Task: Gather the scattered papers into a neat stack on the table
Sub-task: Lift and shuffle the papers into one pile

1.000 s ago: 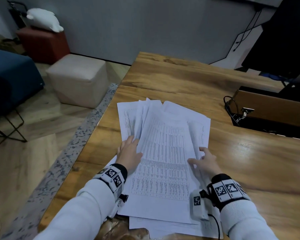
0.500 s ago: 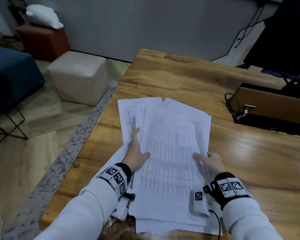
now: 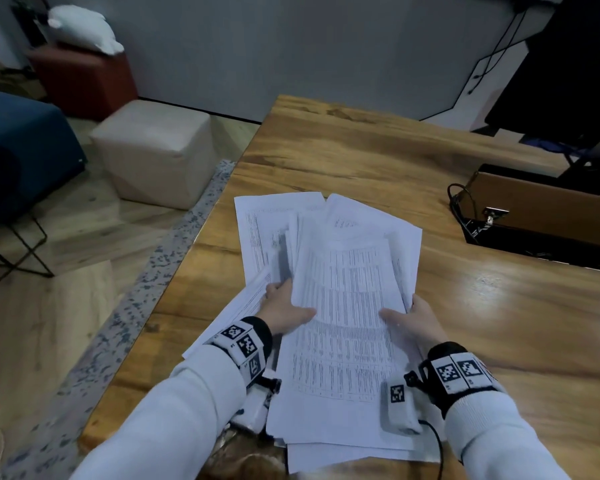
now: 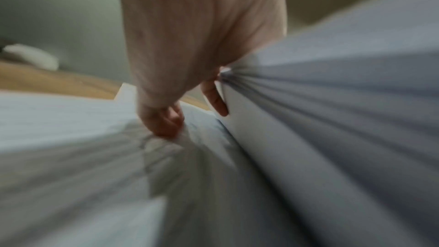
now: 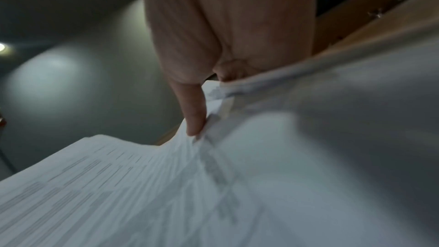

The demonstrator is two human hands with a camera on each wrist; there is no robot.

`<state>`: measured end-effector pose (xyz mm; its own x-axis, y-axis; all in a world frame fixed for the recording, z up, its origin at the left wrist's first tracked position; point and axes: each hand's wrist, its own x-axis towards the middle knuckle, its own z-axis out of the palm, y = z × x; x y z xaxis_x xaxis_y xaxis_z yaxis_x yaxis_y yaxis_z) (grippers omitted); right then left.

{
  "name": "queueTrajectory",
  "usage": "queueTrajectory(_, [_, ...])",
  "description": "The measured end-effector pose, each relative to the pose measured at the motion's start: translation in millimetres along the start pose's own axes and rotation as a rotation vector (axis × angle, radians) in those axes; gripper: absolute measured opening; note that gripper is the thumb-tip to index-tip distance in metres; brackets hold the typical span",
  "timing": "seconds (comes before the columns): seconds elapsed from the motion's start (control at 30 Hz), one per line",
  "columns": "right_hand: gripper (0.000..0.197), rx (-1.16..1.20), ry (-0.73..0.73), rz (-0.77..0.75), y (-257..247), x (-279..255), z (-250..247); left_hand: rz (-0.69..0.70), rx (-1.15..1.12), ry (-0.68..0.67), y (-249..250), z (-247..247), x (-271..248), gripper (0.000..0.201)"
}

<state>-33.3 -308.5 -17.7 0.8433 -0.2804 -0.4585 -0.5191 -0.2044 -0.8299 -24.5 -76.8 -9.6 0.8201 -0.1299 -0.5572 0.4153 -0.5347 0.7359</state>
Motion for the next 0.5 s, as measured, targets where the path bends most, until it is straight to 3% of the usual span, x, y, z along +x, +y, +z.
queueTrajectory(0.07, [0.032, 0.028, -0.006, 0.032, 2.7, 0.6, 2.4, 0.037, -0.187, -0.049, 2.1, 4.0, 6.1, 0.102])
queueTrajectory(0.2, [0.034, 0.108, 0.002, 0.043, 2.1, -2.9, -7.5, 0.151, -0.287, -0.011, 9.6, 13.7, -0.8, 0.068])
queueTrajectory(0.37, [0.028, 0.229, 0.104, -0.012, -13.8, -3.1, -23.8, 0.224, -0.503, 0.11, 28.8, -3.9, 3.0, 0.08])
queueTrajectory(0.43, [0.03, 0.256, 0.146, -0.022, -21.2, 5.4, -26.7, 0.205, -0.422, 0.092, 36.1, -14.9, 9.3, 0.061])
queueTrajectory(0.5, [0.037, 0.229, 0.195, -0.022, -25.3, 15.3, -27.5, 0.128, -0.111, 0.125, 32.9, -25.6, 18.4, 0.042])
